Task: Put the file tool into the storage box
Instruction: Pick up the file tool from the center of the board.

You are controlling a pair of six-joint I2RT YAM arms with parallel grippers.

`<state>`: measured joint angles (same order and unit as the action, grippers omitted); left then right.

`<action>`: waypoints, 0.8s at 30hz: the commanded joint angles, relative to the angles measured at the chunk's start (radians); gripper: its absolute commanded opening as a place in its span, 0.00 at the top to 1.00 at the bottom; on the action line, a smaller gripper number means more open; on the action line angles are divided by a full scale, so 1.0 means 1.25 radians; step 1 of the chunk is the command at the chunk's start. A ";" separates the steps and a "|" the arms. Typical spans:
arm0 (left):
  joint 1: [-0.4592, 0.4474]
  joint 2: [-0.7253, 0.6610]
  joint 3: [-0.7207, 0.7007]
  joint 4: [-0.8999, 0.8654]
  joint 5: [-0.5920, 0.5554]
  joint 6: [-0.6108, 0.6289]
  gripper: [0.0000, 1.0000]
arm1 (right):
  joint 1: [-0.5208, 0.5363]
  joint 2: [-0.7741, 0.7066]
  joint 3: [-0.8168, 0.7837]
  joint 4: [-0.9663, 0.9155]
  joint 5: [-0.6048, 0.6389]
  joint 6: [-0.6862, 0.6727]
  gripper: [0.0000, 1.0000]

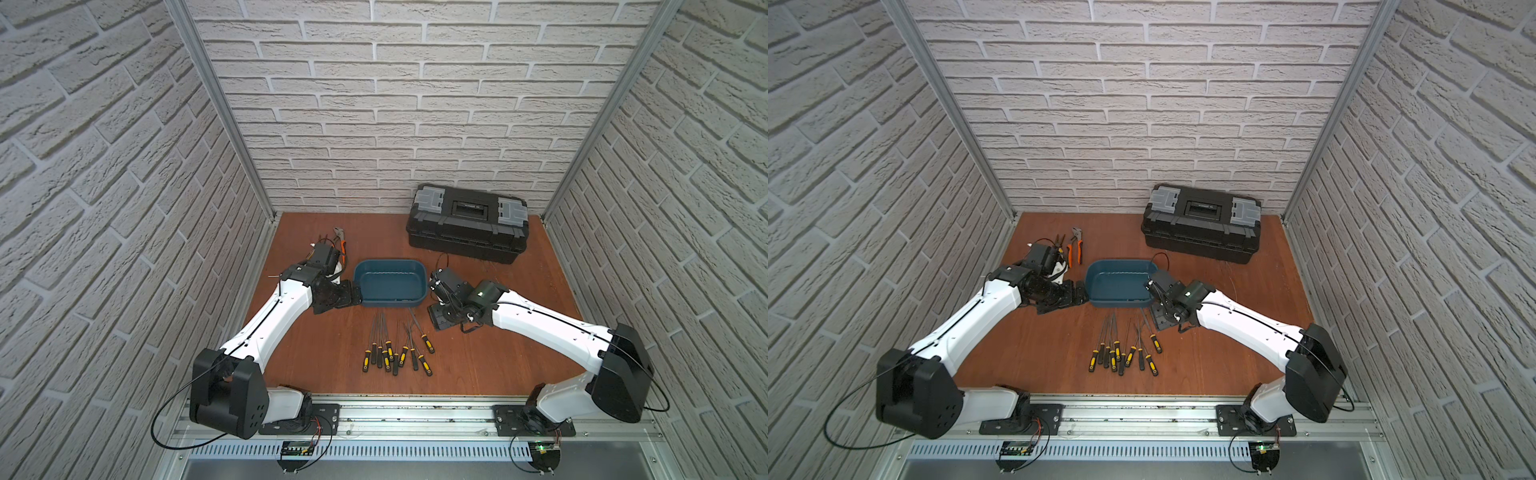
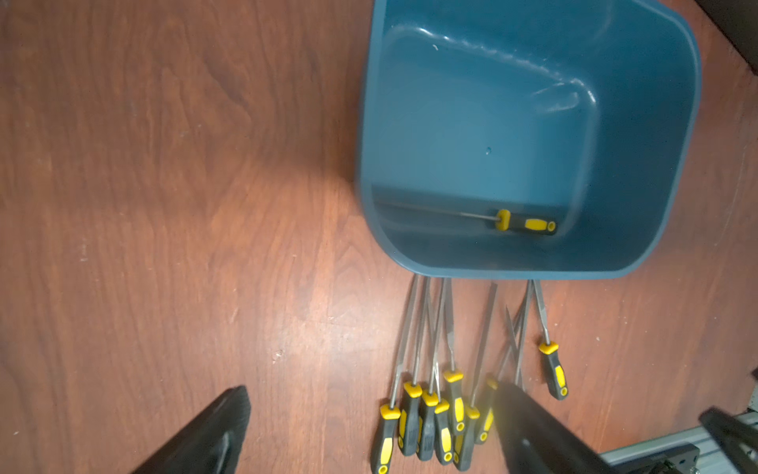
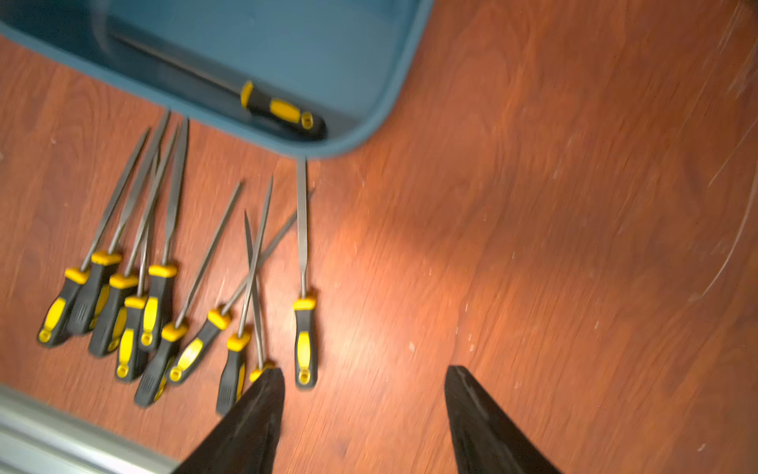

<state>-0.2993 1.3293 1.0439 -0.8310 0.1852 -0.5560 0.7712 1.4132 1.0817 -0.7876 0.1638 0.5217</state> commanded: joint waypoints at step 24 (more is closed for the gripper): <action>-0.035 -0.022 0.039 -0.008 -0.098 -0.020 0.02 | 0.090 0.178 -0.057 0.132 -0.049 0.093 0.41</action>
<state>-0.3374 1.3251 1.0634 -0.8204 0.1036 -0.5804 0.8665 1.6123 0.9787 -0.6537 0.1112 0.6651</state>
